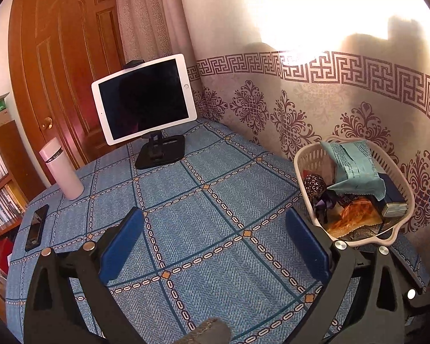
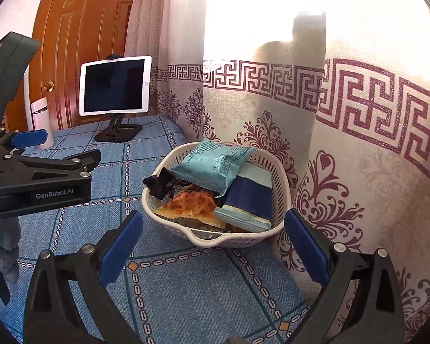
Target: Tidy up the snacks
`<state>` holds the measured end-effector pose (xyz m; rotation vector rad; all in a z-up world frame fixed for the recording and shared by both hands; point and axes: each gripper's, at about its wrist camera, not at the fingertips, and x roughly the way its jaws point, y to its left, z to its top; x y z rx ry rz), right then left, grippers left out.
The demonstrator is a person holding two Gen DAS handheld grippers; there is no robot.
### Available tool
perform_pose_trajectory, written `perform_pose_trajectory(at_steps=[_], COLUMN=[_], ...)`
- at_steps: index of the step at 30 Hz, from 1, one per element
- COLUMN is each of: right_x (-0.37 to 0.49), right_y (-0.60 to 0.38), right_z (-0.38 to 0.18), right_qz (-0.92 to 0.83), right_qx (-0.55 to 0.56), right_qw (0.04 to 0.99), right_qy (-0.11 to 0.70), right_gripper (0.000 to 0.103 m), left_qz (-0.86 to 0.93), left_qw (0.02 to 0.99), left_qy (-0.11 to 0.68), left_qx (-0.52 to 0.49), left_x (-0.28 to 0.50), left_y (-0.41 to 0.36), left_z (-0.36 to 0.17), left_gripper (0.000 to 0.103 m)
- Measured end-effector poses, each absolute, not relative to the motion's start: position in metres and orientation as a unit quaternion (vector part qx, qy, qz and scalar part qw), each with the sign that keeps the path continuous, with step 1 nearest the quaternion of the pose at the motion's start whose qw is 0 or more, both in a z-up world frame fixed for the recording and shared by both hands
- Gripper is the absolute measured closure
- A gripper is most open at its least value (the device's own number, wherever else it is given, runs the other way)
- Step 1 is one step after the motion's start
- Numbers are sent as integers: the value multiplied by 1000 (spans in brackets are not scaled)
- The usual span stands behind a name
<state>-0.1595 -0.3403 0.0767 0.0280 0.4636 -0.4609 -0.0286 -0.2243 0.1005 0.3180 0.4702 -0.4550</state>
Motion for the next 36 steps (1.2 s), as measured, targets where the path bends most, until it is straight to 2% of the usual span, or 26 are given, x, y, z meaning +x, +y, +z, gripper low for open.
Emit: perform_pose_trajectory(at_steps=[36], right_x=[-184], right_y=[-350], right_z=[90], right_qz=[-263], right_qx=[21], right_qw=[943], right_qy=[203], right_gripper=[5], left_qz=[-246], left_qw=[928], left_qy=[185], left_qx=[208], left_x=[-74], left_y=[-242], left_z=[111], left_gripper=[3])
